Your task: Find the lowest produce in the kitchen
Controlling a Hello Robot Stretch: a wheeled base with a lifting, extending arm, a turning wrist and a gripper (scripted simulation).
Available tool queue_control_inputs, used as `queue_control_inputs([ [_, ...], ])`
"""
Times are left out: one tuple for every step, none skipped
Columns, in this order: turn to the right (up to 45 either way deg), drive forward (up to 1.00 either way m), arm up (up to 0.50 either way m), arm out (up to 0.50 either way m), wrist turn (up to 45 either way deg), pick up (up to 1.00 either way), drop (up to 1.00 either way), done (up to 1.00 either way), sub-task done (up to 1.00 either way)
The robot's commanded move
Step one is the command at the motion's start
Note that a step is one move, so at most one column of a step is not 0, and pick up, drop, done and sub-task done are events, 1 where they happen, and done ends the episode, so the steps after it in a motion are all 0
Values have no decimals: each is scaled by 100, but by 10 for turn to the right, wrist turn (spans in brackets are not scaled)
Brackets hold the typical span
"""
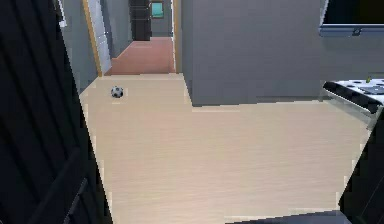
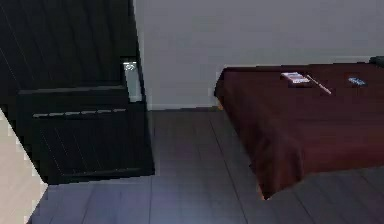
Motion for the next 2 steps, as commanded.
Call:
queue_control_inputs([
  [0,100,0,0,0,0,0,0,0],
  [0,30,0,0,0,0,0,0,0],
])
